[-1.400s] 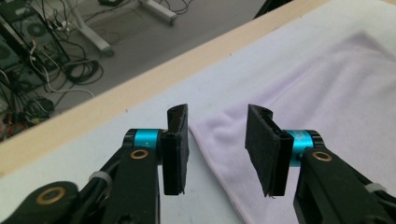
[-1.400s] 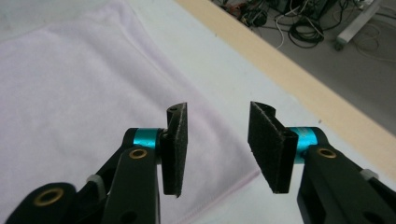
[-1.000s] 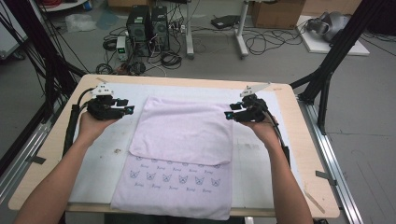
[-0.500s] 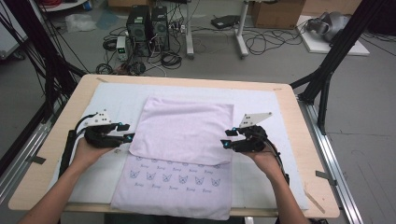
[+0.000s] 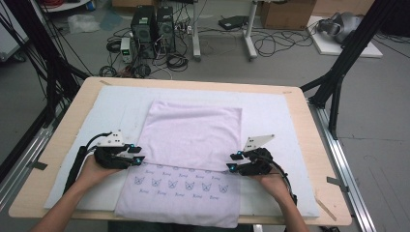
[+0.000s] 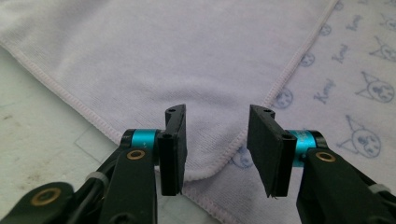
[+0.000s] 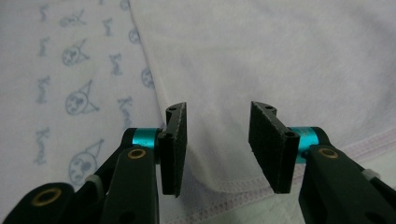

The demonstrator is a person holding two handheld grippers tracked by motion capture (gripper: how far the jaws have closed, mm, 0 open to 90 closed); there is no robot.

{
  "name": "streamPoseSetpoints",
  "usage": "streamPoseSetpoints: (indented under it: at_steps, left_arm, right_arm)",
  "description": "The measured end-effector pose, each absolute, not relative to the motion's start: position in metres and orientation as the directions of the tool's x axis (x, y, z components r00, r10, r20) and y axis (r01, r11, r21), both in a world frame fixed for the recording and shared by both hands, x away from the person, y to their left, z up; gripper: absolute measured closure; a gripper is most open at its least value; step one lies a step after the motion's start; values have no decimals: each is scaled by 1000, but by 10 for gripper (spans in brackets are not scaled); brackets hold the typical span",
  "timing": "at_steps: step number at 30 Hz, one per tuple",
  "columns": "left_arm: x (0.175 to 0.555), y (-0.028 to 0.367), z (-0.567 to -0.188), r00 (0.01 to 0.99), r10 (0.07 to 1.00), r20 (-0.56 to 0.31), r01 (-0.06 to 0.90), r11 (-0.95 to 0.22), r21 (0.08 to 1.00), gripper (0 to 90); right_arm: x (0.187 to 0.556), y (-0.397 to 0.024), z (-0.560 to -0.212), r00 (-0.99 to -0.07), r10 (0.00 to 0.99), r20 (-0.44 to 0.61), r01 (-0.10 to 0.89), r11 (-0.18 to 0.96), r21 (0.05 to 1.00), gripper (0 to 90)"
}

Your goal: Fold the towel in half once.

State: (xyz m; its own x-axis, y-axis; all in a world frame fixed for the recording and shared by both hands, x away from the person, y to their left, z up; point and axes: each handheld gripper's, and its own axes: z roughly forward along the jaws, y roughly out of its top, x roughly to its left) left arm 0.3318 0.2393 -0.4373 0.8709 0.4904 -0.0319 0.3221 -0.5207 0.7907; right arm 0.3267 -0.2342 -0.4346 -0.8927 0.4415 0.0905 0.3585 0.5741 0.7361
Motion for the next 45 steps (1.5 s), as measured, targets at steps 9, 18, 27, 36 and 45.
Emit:
streamPoseSetpoints:
  at_steps: [9, 18, 27, 36, 45]
  left_arm:
    - [331, 232, -444, 877, 481, 16, 300, -571, 764, 815]
    - [330, 240, -431, 864, 503, -15, 316, -519, 794, 855]
    - [322, 247, -398, 851, 524, -21, 305, -462, 833, 855]
    - [275, 251, -394, 863, 505, 13, 278, -497, 822, 854]
    - [218, 257, -403, 884, 468, 1, 278, -529, 802, 853]
  right_arm:
    - [325, -230, -442, -913, 398, 92, 338, 609, 718, 828]
    - [327, -235, -432, -914, 388, 116, 340, 578, 742, 878]
    - [326, -240, -397, -920, 381, 87, 290, 515, 806, 878]
    - [287, -240, -384, -946, 316, 76, 239, 517, 822, 878]
    - [242, -238, -391, -962, 246, 115, 233, 528, 817, 876]
